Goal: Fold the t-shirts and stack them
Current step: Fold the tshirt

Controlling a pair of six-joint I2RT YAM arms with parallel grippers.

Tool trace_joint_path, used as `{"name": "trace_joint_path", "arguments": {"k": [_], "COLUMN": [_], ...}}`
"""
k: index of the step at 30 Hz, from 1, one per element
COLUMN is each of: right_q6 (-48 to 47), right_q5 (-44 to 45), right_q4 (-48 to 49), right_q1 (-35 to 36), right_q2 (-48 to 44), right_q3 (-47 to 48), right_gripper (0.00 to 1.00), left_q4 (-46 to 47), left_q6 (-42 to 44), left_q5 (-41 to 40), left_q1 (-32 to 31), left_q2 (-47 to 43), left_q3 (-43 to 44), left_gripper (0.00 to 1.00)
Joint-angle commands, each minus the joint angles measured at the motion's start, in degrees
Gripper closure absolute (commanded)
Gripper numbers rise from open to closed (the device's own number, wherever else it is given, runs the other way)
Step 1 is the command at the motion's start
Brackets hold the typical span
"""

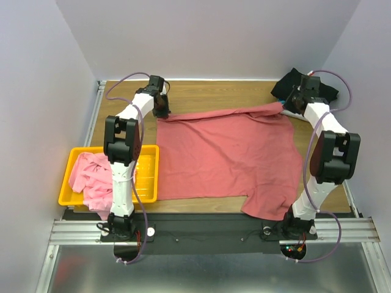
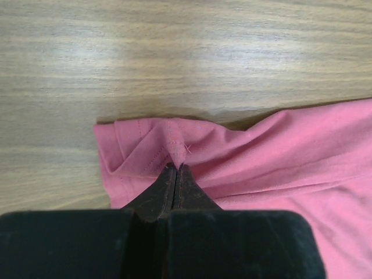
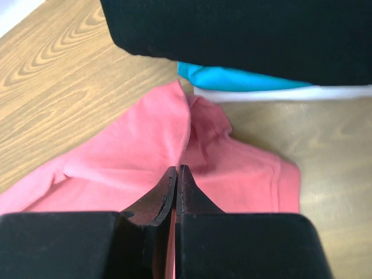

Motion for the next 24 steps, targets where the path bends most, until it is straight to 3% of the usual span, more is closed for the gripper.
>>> {"name": "trace_joint_path", "arguments": {"k": [1, 12, 24], "right_q6": [1.6, 1.5, 1.5], "right_q5": [2.5, 5.4, 6.1], "right_q4": [-2.7, -9.5, -15.0], "right_q1": [0.1, 0.1, 0.1], "right_q2": [-5.7, -10.6, -13.7], "right_q3": [-1.2, -3.0, -6.9], "right_gripper": [1.0, 1.0, 1.0], "left_q4": [0.7, 0.1, -1.2], "left_q6": [1.9, 1.8, 2.1], "left_q5": [-1.3, 1.0, -1.5], "left_q1": [0.6, 2.0, 2.0], "left_q2": [-5.9, -8.4, -12.2], "left_q3": [-0.2, -0.1, -7.9], "left_gripper": [1.0, 1.0, 1.0]}}
